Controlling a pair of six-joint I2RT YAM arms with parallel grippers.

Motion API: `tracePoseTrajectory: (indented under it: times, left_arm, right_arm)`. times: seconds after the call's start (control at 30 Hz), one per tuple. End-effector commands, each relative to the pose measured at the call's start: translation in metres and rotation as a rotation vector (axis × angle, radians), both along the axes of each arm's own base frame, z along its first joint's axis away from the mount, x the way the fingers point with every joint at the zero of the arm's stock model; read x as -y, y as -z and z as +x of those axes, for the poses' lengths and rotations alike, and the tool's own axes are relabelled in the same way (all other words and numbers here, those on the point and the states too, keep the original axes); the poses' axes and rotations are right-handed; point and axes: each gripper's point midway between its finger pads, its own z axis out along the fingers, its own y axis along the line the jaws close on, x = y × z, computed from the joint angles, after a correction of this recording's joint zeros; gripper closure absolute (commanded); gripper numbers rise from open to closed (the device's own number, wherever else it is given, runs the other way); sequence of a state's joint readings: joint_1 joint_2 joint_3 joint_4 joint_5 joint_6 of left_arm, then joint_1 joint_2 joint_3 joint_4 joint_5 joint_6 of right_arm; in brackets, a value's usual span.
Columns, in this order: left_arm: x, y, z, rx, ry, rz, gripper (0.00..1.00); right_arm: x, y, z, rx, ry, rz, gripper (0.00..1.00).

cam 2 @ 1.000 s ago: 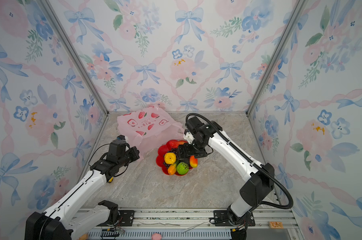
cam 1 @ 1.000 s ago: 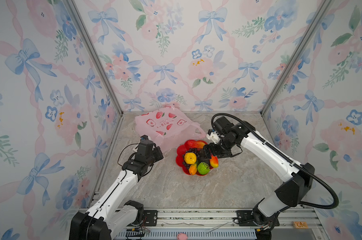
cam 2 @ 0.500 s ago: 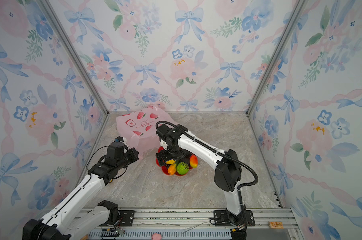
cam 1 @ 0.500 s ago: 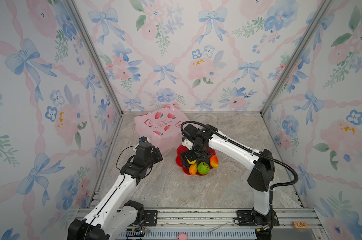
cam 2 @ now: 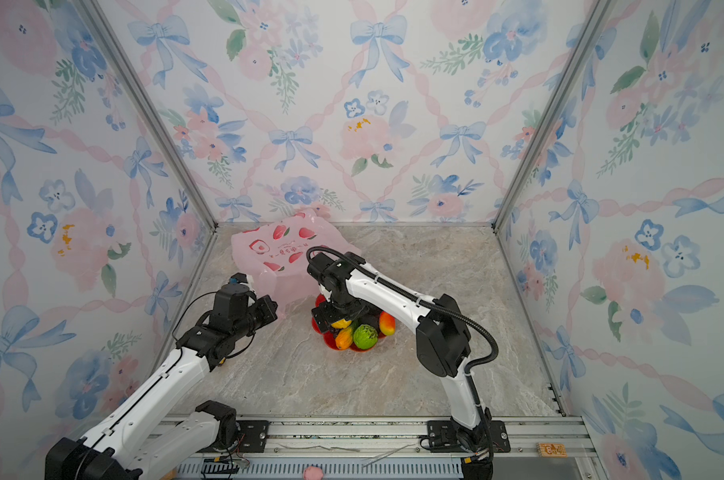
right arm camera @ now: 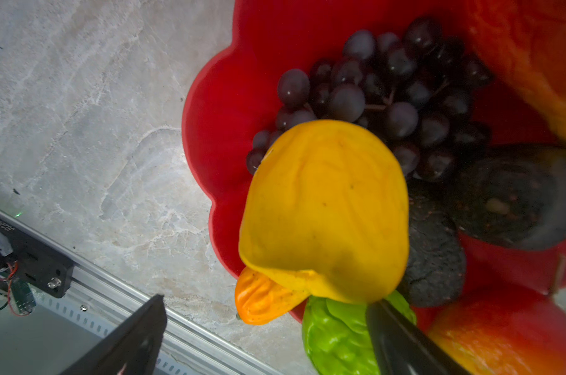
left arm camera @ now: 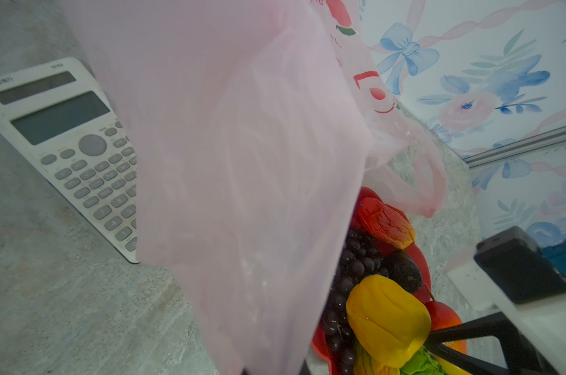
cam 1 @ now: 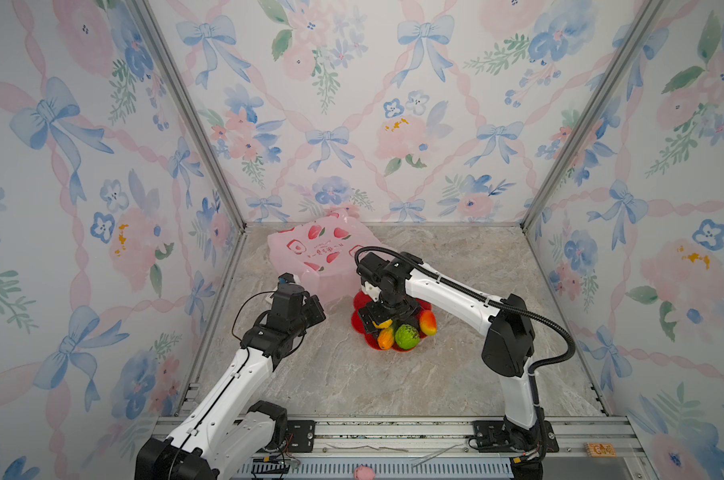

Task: Place the fruits into the plastic bag
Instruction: 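Lower the right gripper over the yellow mango in the red bowl, then grasp the yellow mango with the right gripper and lift it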

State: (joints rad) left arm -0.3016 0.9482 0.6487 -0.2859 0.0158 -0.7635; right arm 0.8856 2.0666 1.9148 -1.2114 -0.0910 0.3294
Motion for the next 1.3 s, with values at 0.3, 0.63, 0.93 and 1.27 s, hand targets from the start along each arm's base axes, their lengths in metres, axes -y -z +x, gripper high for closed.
tracePoseTrajectory:
  times: [0.3,0.63,0.93,1.27]
  left_arm:
    - [0.003,0.000,0.001,-0.002,0.019,0.007,1.00]
    - [0.005,0.002,0.002,-0.013,0.023,0.005,1.00]
    - [0.006,0.003,0.003,-0.017,0.031,0.007,1.00]
    - [0.006,0.005,0.002,-0.020,0.031,0.007,1.00]
  right_arm:
    - [0.002,0.009,0.021,0.065,-0.003,-0.056,0.04]
    - [-0.001,0.019,0.029,0.056,0.002,-0.056,0.09]
    - [0.000,0.025,0.033,0.070,0.013,-0.069,0.11]
    - [0.003,0.028,0.036,0.075,0.024,-0.084,0.17]
